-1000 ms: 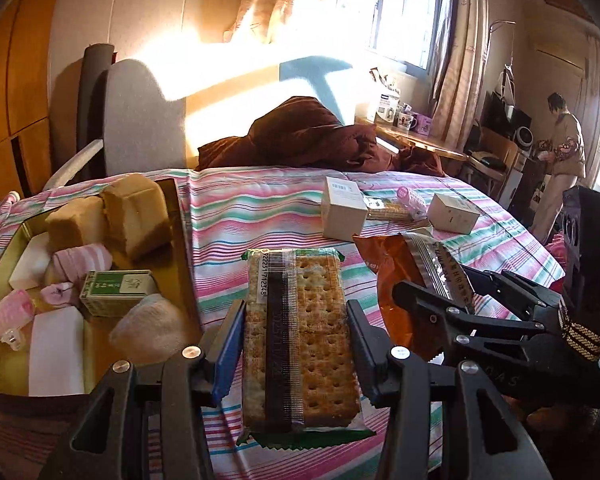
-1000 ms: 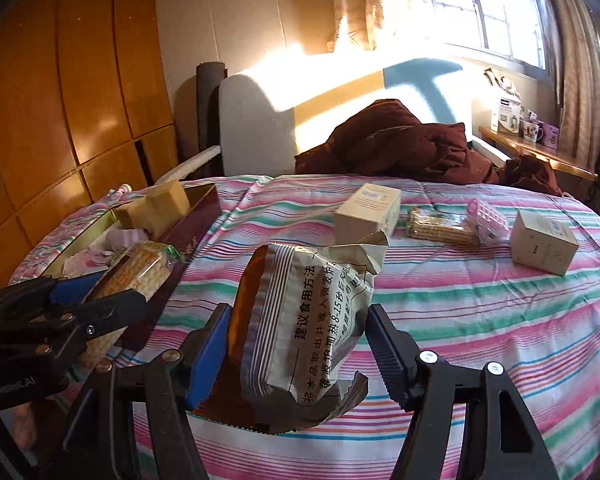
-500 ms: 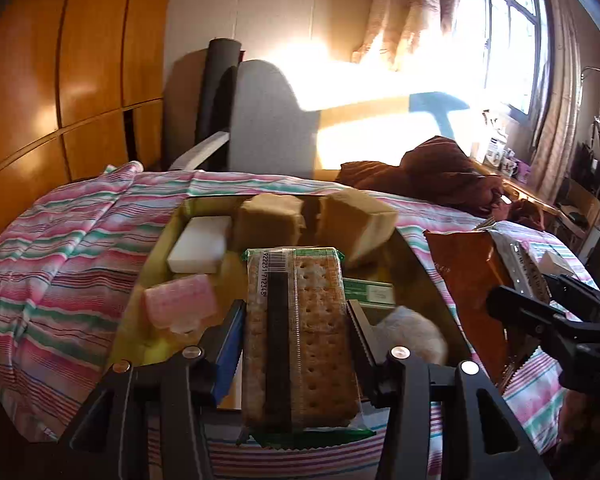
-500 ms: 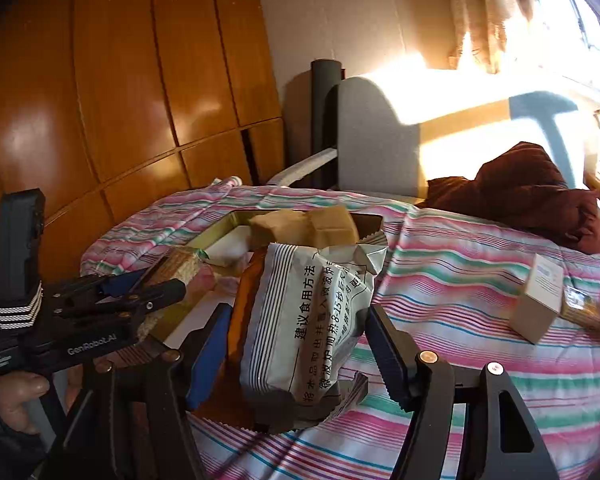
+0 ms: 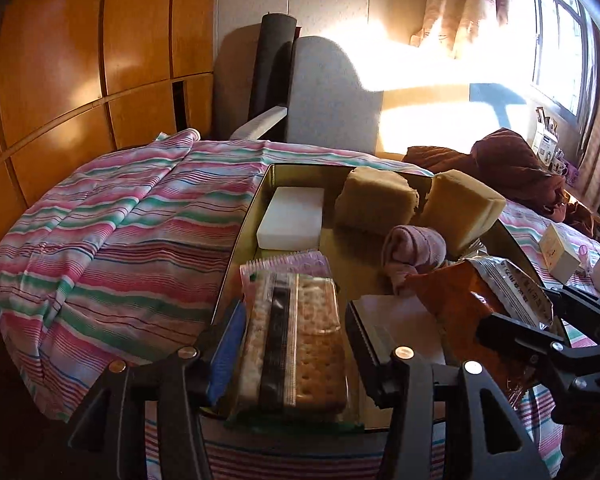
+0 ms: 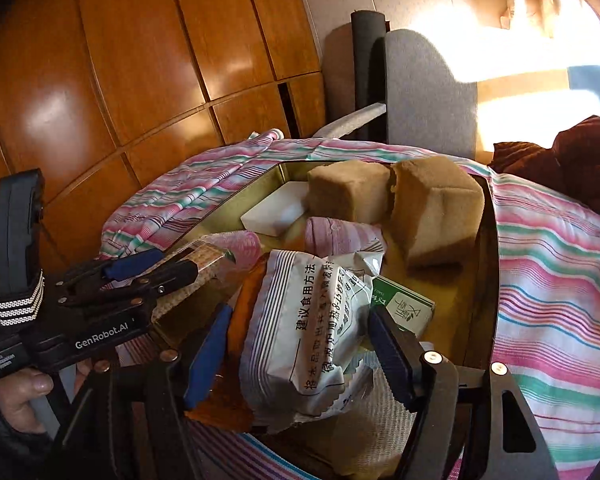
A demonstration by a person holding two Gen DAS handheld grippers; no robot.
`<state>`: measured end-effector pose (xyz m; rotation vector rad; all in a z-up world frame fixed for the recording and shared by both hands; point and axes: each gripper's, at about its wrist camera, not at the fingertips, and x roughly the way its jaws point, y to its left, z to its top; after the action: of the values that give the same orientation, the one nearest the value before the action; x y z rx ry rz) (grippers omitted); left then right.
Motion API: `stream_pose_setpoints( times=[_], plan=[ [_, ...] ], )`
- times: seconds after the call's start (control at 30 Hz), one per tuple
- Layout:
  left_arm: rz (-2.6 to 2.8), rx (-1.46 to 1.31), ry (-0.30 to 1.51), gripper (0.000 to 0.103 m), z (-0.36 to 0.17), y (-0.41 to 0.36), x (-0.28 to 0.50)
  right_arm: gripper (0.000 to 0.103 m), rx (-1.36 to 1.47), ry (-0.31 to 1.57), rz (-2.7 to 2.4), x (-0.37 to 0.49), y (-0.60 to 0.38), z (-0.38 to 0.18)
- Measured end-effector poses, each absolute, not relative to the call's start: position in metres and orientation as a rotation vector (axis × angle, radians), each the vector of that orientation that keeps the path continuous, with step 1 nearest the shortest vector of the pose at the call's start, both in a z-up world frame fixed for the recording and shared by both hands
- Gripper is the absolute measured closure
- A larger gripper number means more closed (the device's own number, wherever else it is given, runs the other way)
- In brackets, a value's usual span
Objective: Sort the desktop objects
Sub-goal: 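Lower the cracker pack and snack bag into the tray and open both tools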
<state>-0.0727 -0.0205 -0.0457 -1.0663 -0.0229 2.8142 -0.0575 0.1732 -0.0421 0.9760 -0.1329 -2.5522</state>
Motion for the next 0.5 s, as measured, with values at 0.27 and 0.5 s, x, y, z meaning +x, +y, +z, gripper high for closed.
stream_pose_setpoints(
  times=[0.27, 0.5],
  plan=[
    [2.876, -0.96, -0.186, 0.046, -0.031, -0.039, -0.053, 0.031, 0.855, -0.085, -2.643, -0.028, 0.18, -0.022],
    [2.834, -0.942, -0.185, 0.046, -0.029, -0.031, -0.046, 0.052, 0.888, 0.045, -2.627, -0.023, 0.168, -0.028]
  ],
)
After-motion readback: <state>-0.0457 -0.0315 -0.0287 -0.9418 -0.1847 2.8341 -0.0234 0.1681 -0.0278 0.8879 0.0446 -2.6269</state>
